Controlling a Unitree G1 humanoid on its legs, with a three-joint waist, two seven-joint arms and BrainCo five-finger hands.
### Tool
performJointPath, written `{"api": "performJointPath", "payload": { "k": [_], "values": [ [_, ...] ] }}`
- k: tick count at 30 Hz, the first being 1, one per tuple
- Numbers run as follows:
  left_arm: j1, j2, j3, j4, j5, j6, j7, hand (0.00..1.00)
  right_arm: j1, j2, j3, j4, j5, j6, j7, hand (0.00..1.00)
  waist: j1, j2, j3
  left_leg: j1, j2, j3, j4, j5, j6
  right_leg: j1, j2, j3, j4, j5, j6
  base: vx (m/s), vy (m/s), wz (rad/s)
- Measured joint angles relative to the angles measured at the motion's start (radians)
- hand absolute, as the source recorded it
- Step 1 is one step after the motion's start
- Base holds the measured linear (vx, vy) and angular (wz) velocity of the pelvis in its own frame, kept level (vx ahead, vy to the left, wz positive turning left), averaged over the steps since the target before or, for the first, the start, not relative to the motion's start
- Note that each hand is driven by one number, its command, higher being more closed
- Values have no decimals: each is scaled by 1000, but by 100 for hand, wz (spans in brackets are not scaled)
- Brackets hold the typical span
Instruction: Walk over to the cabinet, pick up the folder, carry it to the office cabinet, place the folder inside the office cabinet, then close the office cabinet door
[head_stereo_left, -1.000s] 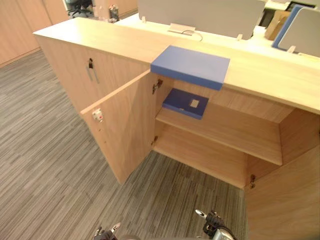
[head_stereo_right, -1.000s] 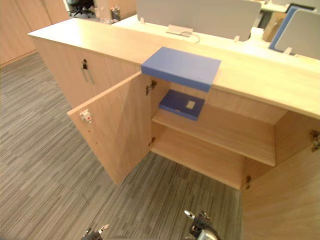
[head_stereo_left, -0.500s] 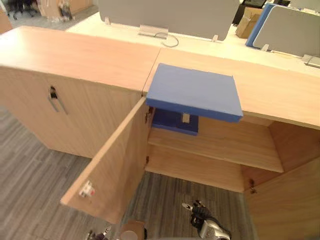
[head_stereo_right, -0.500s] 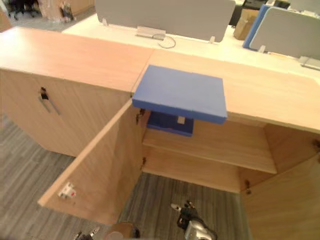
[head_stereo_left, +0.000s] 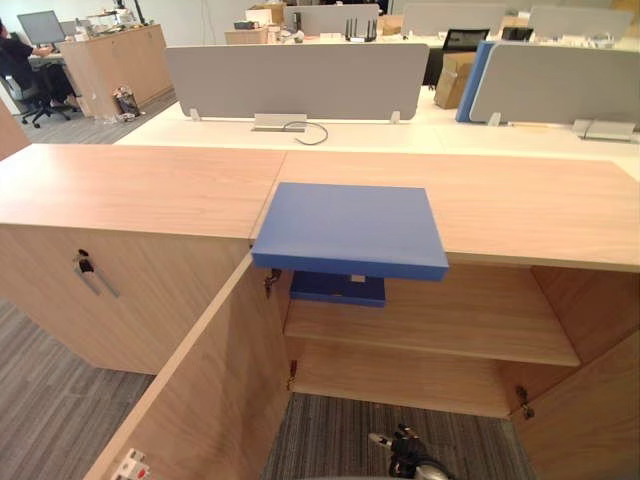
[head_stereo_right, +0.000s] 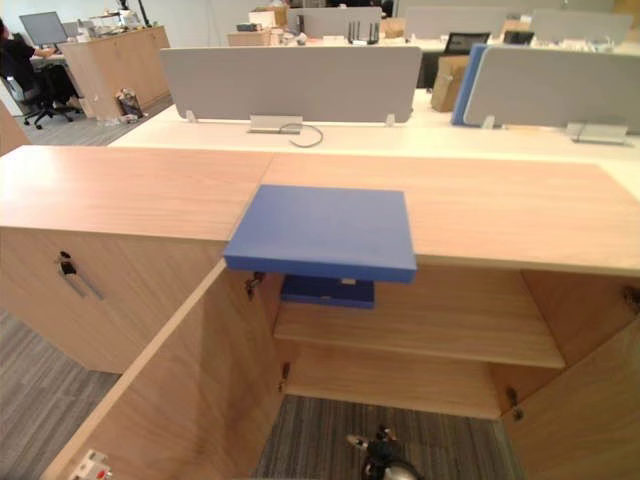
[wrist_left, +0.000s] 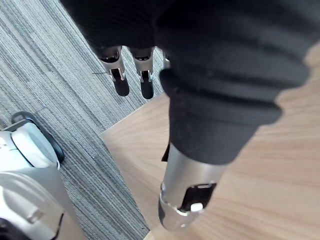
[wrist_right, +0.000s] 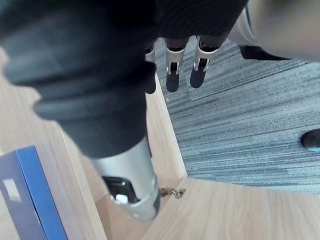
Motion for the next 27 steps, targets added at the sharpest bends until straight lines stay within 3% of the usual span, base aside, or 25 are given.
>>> {"api": "performJointPath", "payload": {
  "k": [4, 6, 7, 9, 12, 15, 19, 21, 22, 23, 27],
  "values": [
    [2, -5, -1, 3, -1, -9, 0, 0, -4, -15, 65, -1, 0, 0, 0, 0, -13, 12, 5, -1, 61, -31, -2, -13, -18, -5, 50, 2, 34, -25, 9, -17, -178, 14],
    [4, 10, -1, -12, -1, -19, 4, 0, 3, -1, 82, 9, -4, 1, 6, 0, -11, -29, 6, -5, 67, -50, -11, -19, -46, 9, 44, -12, 29, -95, 58, -43, -219, 25],
    [4, 10, 0, -13, -1, -20, 10, 0, 1, 0, 82, 13, -5, 1, 9, 0, -10, -32, 6, -6, 72, -50, -16, -19, -54, 13, 46, -26, 18, -115, 61, -2, -195, 2],
    [1, -6, 10, -11, -5, -17, 21, 0, -7, -1, 79, 16, -19, 0, 13, 0, -24, -15, -2, -21, 128, -69, -24, -19, -89, 25, 94, -78, -6, -132, 40, 6, -260, 17],
    [-5, -11, 20, -14, -24, -17, 21, 0, -14, 1, 38, 33, -25, -9, 13, 0, -28, -15, -4, -38, 185, -112, -36, -6, -121, 37, 154, -127, -33, -147, 10, 28, -233, 34],
    [-6, -8, 2, -15, -68, -18, 21, 0, -32, -2, 0, 68, -12, -11, 11, 0, -32, -17, -8, -83, 205, -131, -11, 20, -135, 54, 179, -166, -71, -142, -10, 80, -138, 29],
    [-7, 12, -57, -13, -177, -12, -2, 0, -36, -8, -29, 89, 3, -15, 9, 0, -36, -22, -2, -126, 195, -99, 96, 59, -155, 140, 188, -201, -166, -107, -25, 114, -54, 25],
    [-3, 26, -96, -12, -227, -8, -9, 0, -35, -16, -41, 97, 3, -17, 9, 0, -36, -29, 2, -159, 170, -72, 120, 30, -165, 175, 180, -207, -230, -76, -25, 83, 27, 23],
    [-1, 33, -130, -15, -260, -8, -21, 0, -35, -36, -42, 99, 3, -17, 9, 0, -37, -24, 7, -187, 134, -47, 61, 39, -157, 176, 175, -217, -256, -54, -17, 48, 119, 12],
    [-1, 36, -143, -16, -268, -8, -24, 0, -37, -43, -44, 97, 3, -17, 9, 0, -39, -20, 14, -193, 121, -34, 32, 69, -126, 178, 177, -219, -259, -48, -10, 68, 189, 13],
    [0, 63, -194, -55, -321, -9, -35, 0, -28, -42, -41, 80, 1, -16, 10, 0, -37, -45, 36, -180, 81, 2, -32, 110, -77, 180, 150, -208, -325, 10, 21, 40, 168, 0]
  ]
}}
